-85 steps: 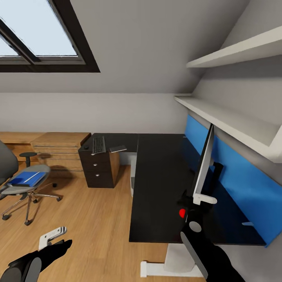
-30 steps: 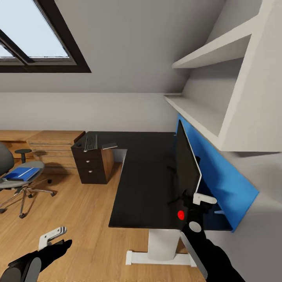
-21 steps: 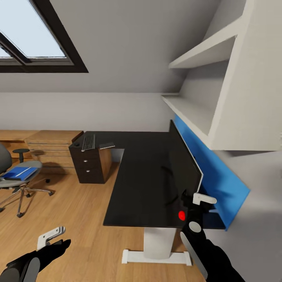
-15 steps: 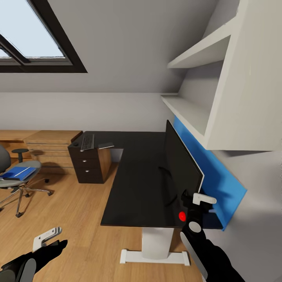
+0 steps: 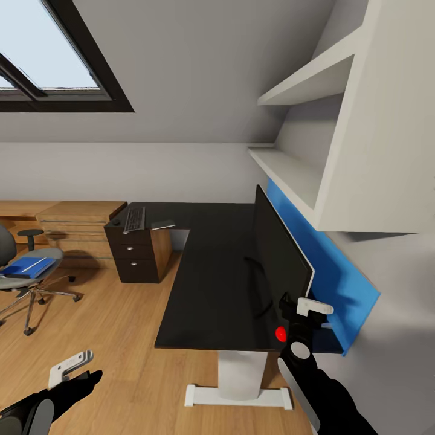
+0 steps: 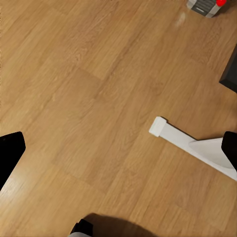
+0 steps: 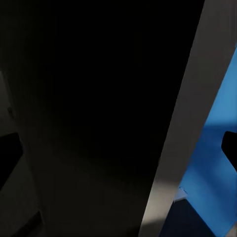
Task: In the bedroom, organize the workspace by keeping the computer under the desk, ensuring the monitor is on the desk, placing the keyboard on the desk next to the monitor, placing the mouse on the desk next to the keyboard, moving the folder from the swivel chair onto the desk next to the mouse, stacking the notebook on top of the folder with the pen on top of the notebook, and positioning the swivel chair next to the desk.
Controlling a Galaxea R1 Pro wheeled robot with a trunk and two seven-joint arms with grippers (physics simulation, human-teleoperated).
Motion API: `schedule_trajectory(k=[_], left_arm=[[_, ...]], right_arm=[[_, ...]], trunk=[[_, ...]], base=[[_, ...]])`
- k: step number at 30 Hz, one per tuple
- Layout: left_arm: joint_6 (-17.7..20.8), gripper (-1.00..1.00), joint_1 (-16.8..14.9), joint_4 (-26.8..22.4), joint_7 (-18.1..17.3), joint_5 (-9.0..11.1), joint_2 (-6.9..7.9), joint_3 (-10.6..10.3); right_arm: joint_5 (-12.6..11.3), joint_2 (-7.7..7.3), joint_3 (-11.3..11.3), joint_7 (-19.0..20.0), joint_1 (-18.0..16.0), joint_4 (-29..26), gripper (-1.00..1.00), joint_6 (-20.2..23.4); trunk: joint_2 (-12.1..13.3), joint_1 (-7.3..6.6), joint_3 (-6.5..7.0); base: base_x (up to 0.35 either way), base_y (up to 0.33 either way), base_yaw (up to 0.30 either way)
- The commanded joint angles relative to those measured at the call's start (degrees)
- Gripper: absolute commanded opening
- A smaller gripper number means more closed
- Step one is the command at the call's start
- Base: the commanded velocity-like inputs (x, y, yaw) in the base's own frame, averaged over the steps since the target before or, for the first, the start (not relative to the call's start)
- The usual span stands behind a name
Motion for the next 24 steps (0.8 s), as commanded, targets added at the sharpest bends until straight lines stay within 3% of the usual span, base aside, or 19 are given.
schedule_trajectory(k=[1, 6, 14, 24], left_arm=[[0.2, 1.0, -0.1, -0.1, 0.5, 0.6, 0.0, 0.0], [0.3, 1.0, -0.1, 0.0, 0.5, 0.6, 0.0, 0.0], [0.3, 1.0, -0.1, 0.0, 0.5, 0.6, 0.0, 0.0], [0.3, 1.0, -0.1, 0.0, 0.5, 0.6, -0.13, -0.2]], right_arm=[[-0.3, -0.08, 0.2, -0.4, -0.1, -0.1, 1.0, 0.2], [-0.3, -0.08, 0.3, -0.4, -0.1, -0.1, 1.0, 0.2], [-0.3, -0.08, 0.3, -0.4, -0.1, -0.1, 1.0, 0.2], [-0.1, -0.08, 0.3, -0.4, -0.1, -0.1, 1.0, 0.2]], trunk=[[-0.1, 0.04, -0.13], [-0.1, 0.04, -0.13], [-0.1, 0.04, -0.13], [-0.1, 0.04, -0.13]], base=[[0.0, 0.0, 0.0], [-0.093, 0.014, 0.0], [-0.258, 0.067, 0.0], [-0.033, 0.008, 0.0]])
